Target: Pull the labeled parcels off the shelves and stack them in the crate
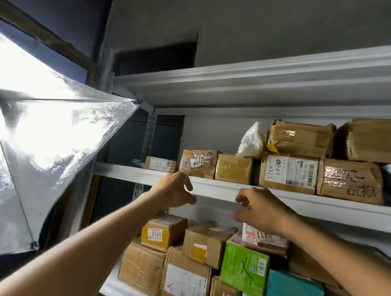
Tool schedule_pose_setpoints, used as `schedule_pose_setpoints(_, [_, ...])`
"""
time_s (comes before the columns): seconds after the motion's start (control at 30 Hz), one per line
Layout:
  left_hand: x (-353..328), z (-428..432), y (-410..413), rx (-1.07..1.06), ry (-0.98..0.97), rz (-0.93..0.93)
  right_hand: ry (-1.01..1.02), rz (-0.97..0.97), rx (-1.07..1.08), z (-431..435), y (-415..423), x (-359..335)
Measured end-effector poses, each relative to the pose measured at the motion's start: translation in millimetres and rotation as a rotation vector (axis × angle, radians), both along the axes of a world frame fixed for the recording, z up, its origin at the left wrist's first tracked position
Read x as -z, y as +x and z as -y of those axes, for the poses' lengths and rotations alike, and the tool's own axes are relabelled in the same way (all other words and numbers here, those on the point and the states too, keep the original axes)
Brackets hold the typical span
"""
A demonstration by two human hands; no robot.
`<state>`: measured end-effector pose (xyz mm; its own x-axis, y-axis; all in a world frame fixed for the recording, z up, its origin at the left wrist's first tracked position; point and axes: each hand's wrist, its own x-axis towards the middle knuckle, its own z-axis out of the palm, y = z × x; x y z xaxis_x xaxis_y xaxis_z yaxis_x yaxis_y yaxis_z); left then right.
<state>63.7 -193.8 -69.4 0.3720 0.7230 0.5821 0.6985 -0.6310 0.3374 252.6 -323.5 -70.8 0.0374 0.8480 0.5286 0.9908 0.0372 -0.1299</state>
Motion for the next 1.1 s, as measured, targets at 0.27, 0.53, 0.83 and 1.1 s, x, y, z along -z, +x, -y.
schedule_pose_setpoints(0.27, [-56, -88, -6, -0.007, 0.174, 0.158, 0.309, 0.007, -0.012, -77, -25, -60])
schedule_pose_setpoints(0.53, [-71, -147, -14, 0.124, 0.106, 0.203, 0.323, 0.209, 0.185, -143, -31, -89])
schedule_pose_setpoints(0.83, [-84, -160, 13, 0.239, 0.049, 0.115, 0.183, 0.178, 0.292, -176, -28, -95])
schedule_pose_setpoints(1.1, [-87, -139, 9, 0.234, 0.013, 0.248, 0.222, -0.047, 0.227, -173, -29, -94])
